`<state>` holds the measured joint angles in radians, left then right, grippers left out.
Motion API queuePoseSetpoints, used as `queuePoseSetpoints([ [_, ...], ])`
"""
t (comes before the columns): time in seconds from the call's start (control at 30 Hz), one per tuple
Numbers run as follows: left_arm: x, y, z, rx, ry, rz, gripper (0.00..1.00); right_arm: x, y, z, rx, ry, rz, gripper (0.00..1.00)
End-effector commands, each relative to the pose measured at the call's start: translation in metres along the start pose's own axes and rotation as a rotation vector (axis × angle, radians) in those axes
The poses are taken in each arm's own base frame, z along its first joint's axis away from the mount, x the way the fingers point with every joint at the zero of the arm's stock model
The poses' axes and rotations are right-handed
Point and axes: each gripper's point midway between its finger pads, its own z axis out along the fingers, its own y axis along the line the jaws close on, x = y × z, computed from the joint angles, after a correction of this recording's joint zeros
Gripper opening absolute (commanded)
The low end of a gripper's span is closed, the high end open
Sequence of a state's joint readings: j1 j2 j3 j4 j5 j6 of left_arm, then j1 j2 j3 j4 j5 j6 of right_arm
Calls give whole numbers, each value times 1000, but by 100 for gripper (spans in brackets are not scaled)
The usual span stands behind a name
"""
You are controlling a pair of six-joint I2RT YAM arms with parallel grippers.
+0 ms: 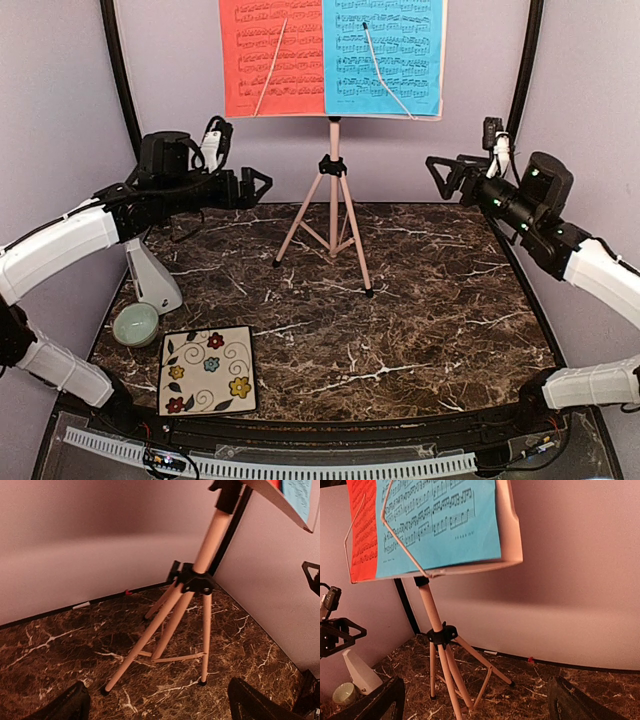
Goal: Set up the instrument practice props
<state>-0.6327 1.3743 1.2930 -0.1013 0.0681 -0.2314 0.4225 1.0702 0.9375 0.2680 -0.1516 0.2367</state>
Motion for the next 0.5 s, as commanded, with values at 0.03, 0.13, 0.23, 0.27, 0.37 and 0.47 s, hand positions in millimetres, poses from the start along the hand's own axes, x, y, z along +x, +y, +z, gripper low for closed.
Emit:
queuePoseSetpoints([
  [0.03,-1,44,-48,-93,-21,-109,99,41,-1,-7,-24,85,24,100],
  [0.13,9,81,-70,-128,0,-135,99,63,2,-7,-58,126,41,100],
  [0.23,15,120,-92,-197,39,-125,99,84,6,-5,-102,168,61,100],
  [0.27,17,129,-98,-221,52,-118,99,90,8,-4,-120,182,67,100],
  [0.37,23,157,-114,-301,94,-122,99,101,13,-2,-162,201,85,100],
  [0.47,30,185,-132,-426,115,-126,99,110,24,1,-238,218,115,100],
])
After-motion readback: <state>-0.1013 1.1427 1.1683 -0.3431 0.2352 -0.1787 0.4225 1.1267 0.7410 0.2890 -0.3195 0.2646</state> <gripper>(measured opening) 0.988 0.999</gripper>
